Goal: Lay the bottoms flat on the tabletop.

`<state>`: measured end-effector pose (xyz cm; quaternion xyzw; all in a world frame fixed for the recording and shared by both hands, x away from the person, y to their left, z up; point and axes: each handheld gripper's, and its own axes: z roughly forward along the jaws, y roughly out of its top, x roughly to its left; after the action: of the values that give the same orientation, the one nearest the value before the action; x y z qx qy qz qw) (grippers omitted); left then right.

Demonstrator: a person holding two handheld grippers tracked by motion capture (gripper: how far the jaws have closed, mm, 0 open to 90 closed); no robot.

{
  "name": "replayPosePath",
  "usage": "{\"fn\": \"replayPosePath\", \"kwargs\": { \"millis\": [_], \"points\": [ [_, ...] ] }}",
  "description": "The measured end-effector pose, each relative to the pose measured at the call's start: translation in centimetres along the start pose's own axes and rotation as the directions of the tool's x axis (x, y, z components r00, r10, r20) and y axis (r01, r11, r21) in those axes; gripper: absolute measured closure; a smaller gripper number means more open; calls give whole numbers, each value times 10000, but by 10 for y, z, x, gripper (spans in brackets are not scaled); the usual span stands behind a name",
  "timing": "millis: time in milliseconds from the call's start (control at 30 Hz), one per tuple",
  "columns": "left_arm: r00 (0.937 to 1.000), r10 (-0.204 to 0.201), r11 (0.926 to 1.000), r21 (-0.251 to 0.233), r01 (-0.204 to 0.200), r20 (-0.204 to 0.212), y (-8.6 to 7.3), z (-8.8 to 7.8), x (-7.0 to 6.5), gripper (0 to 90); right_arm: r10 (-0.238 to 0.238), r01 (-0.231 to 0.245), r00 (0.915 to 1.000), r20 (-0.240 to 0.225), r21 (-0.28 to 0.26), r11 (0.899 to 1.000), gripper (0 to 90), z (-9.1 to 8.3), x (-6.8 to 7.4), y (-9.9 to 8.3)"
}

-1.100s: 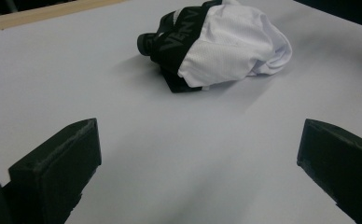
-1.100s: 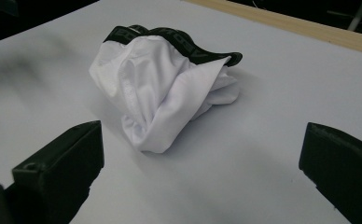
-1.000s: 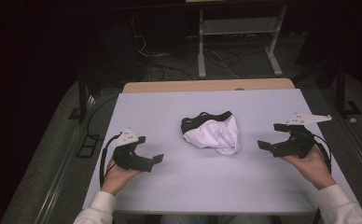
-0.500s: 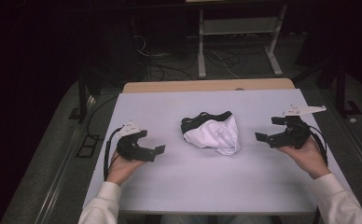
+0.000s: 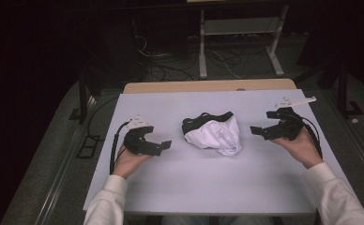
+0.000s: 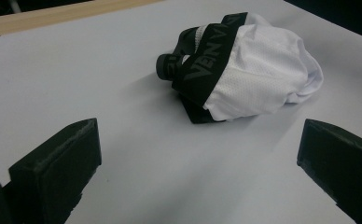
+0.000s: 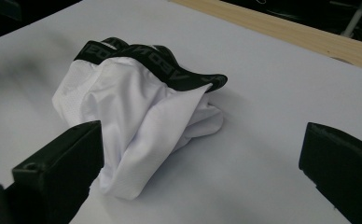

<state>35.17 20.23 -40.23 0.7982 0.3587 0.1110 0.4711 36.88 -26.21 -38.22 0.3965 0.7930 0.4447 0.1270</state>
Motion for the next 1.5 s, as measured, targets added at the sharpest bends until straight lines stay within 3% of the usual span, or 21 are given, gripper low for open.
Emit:
{"fn": "replayPosePath", "kwargs": {
  "millis": [500,967,1167,1233,1367,1433,1500],
  "points": [
    [9997,-171,9998,120,169,173,16,22,6,0,85,-84,10000,-39,88,9999,1,24,-11,20],
    [9949,-846,9960,337,828,556,8,52,13,0,772,-760,9963,-364,327,9966,1,56,-20,13],
    [9900,-1258,9908,588,1221,642,3,69,12,0,1243,-1198,9899,-679,660,9906,2,71,-18,8],
    [9892,-1337,9873,944,1277,604,1,76,11,0,1441,-1342,9843,-1023,972,9862,68,77,-16,6],
    [9853,-1557,9822,1170,1469,699,-1,85,12,6,1547,-1425,9820,-1084,1125,9834,112,84,-14,5],
    [9832,-1655,9809,1163,1560,775,-2,86,12,52,1660,-1527,9797,-1125,1186,9811,134,86,-15,5],
    [9721,-2030,9755,1103,1904,1172,-4,90,13,106,1969,-1759,9687,-1515,1413,9742,209,93,-16,1]
  ]
}}
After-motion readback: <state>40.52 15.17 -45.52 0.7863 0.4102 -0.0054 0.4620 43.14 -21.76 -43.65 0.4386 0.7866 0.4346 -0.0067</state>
